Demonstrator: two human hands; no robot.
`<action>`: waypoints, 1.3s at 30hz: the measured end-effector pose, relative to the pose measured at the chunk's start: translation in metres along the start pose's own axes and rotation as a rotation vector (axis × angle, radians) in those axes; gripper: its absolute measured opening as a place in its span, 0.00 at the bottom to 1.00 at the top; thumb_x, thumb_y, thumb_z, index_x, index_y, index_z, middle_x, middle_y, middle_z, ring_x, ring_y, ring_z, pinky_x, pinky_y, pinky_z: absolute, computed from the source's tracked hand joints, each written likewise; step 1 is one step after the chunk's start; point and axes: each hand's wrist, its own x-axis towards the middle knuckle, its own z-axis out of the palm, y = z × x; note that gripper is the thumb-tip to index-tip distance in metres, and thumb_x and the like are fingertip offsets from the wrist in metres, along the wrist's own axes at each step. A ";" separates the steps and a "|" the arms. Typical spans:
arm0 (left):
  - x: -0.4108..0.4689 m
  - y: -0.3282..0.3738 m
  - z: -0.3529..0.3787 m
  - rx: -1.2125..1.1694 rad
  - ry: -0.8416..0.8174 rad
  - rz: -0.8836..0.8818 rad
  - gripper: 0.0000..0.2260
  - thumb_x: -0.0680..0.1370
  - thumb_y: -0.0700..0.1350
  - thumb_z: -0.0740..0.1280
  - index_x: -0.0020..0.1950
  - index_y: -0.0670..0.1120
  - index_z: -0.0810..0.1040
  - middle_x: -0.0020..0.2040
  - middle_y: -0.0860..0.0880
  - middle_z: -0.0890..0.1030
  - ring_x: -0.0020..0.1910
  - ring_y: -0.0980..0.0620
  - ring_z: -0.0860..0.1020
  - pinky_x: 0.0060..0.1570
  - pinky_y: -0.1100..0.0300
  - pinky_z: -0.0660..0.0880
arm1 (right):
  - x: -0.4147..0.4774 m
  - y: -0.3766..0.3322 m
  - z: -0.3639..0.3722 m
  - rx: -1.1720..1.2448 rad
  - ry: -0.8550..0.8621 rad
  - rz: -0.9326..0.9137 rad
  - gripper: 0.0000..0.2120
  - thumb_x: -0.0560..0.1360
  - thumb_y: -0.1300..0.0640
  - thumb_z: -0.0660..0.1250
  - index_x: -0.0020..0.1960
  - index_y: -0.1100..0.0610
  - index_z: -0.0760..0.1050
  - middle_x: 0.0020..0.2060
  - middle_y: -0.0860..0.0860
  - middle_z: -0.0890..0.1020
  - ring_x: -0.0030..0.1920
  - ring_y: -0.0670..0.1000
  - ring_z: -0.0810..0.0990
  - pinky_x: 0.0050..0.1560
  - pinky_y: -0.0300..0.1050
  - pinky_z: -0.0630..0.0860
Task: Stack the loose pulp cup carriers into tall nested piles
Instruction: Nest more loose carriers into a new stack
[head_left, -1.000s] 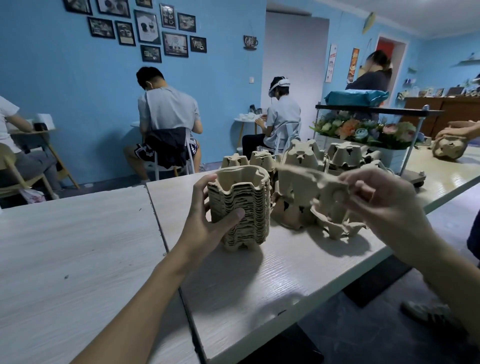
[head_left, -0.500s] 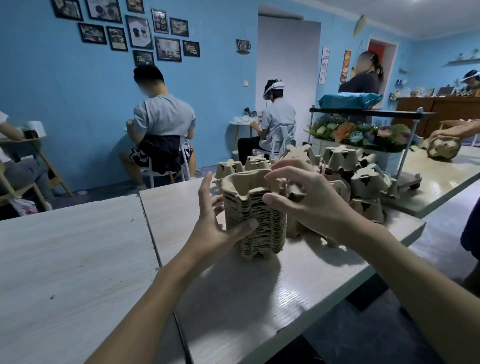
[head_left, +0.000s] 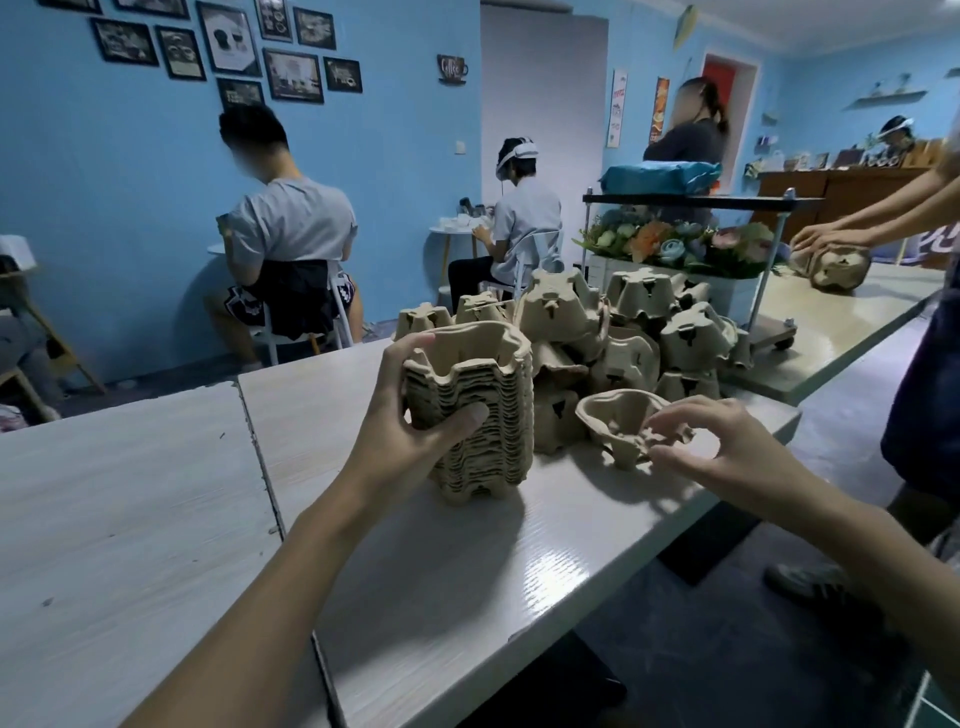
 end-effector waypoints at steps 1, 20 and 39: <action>0.000 0.001 0.001 -0.001 -0.001 -0.008 0.32 0.68 0.49 0.76 0.69 0.56 0.67 0.54 0.53 0.80 0.53 0.57 0.81 0.48 0.59 0.81 | -0.001 0.002 0.003 -0.030 -0.016 0.000 0.13 0.70 0.50 0.77 0.53 0.43 0.82 0.52 0.39 0.81 0.54 0.51 0.73 0.56 0.56 0.72; -0.007 0.008 0.010 -0.018 0.011 -0.043 0.36 0.68 0.48 0.77 0.72 0.60 0.64 0.61 0.51 0.79 0.59 0.56 0.80 0.50 0.60 0.80 | 0.019 -0.043 -0.020 -0.033 0.502 -0.276 0.04 0.72 0.60 0.74 0.47 0.56 0.83 0.40 0.43 0.80 0.49 0.52 0.74 0.51 0.57 0.72; -0.008 0.010 0.016 0.050 0.071 -0.029 0.48 0.67 0.48 0.81 0.72 0.72 0.52 0.71 0.50 0.74 0.65 0.58 0.77 0.55 0.66 0.78 | 0.056 -0.122 0.028 0.392 0.078 -0.307 0.15 0.76 0.45 0.68 0.58 0.51 0.80 0.59 0.48 0.74 0.65 0.51 0.69 0.68 0.53 0.67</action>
